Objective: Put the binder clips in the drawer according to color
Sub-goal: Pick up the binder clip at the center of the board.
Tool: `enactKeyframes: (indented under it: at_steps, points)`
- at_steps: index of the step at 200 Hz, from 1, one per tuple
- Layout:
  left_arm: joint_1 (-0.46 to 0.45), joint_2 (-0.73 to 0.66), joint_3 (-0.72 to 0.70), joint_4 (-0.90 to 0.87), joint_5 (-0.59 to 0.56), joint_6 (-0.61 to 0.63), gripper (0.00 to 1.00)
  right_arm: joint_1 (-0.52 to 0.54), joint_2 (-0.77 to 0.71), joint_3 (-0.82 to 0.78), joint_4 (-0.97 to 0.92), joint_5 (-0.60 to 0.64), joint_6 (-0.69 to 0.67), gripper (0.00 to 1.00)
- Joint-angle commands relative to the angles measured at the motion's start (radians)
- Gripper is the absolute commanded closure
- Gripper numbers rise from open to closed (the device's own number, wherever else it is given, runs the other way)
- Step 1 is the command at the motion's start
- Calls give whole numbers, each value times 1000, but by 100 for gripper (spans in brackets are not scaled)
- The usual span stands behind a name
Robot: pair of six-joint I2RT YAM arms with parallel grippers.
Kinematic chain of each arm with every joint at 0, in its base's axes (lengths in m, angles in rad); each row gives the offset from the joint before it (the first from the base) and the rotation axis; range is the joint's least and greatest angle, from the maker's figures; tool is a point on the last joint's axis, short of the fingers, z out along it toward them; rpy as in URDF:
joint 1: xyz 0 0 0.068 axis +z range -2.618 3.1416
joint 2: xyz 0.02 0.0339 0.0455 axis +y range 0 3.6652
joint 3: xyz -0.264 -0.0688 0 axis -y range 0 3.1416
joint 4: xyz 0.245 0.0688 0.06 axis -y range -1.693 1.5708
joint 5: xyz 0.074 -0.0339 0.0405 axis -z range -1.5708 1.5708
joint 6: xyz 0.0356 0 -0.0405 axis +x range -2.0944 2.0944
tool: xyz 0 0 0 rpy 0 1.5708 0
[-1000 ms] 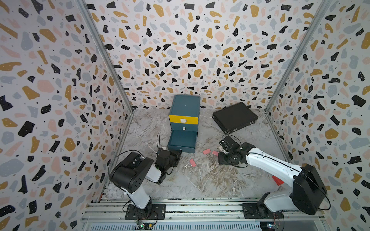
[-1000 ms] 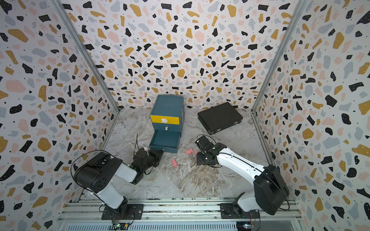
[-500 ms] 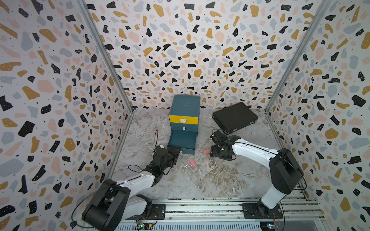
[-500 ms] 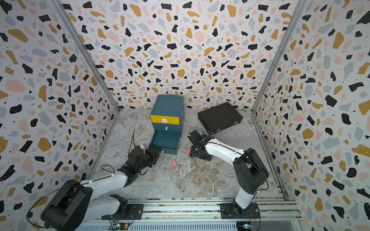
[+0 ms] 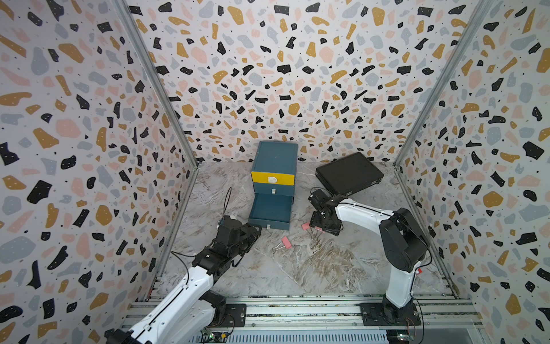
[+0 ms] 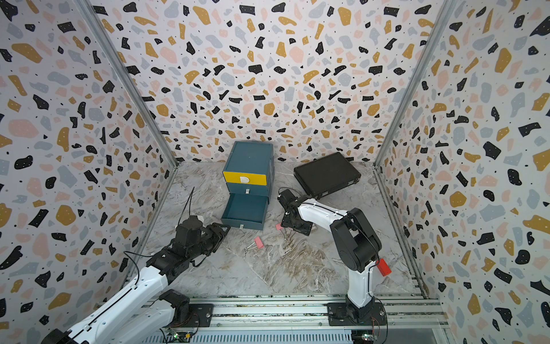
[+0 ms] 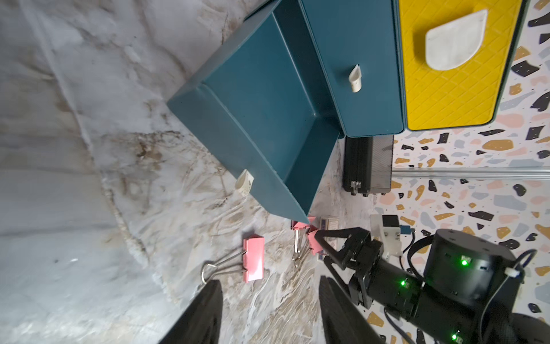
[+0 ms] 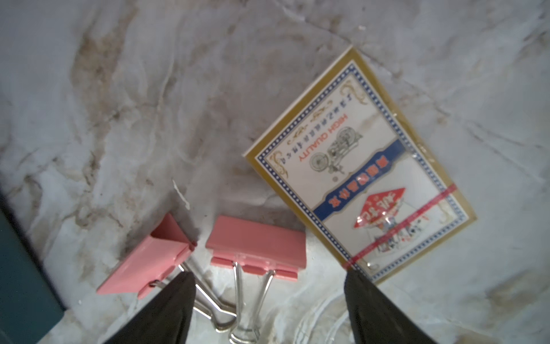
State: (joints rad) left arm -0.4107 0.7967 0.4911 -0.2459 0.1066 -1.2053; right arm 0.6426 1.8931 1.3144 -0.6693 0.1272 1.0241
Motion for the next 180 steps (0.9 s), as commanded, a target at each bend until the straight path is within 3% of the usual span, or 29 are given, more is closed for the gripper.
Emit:
enactKeyframes:
  at_steps: [1,24,56,116,180]
  points:
    - [-1,-38,40,-125,-3,79,44,-10,20,20,-13,11,-9,15]
    - [1,-65,50,-161,-3,92,44,-15,39,13,-15,6,10,16]
    - [1,-94,95,-239,-30,135,46,-15,44,4,-12,4,28,27]
    - [0,-120,114,-293,-44,161,46,-14,72,8,-5,-9,56,29]
    - [0,-149,132,-370,-55,211,48,-13,2,-15,4,6,38,64]
